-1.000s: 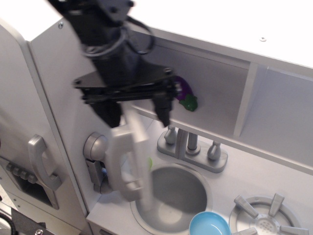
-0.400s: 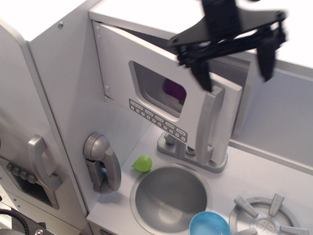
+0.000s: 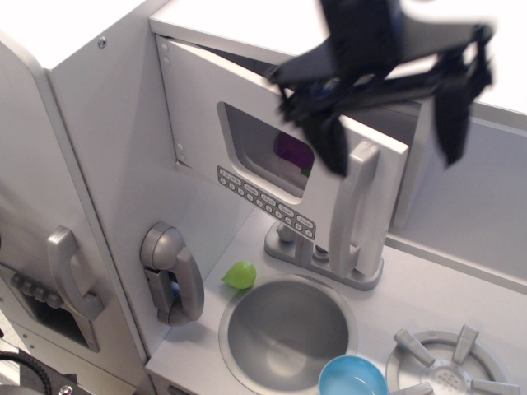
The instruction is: Close microwave
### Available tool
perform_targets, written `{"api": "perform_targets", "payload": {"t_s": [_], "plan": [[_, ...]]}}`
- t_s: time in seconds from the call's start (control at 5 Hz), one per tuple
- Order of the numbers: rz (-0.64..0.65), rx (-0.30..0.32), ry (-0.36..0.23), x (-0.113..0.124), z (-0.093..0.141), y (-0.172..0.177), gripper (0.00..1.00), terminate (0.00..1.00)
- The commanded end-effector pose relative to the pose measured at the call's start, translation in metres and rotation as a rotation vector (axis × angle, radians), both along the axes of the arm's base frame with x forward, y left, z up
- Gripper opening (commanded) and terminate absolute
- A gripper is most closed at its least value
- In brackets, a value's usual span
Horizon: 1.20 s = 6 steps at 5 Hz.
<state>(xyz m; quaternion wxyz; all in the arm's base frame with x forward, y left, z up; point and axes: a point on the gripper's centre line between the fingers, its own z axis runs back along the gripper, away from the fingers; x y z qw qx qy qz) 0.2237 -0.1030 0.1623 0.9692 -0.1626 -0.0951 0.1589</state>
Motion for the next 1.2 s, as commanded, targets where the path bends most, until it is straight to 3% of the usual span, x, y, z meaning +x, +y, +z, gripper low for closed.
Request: {"api": "perform_targets", "payload": {"t_s": [0.0, 0.2, 0.4, 1.0], "plan": [[-0.042, 0.125, -0.008, -0.023, -0.037, 0.054, 1.0, 0.0], [-0.006, 0.185, -0.017, -0.016, -0.054, 0.073, 1.0, 0.0], [0.056, 0.213, -0.022, 0.006, -0.059, 0.083, 1.0, 0.0], [0.119, 0.226, -0.099, 0.048, -0.054, 0.073, 1.0, 0.0]]}}
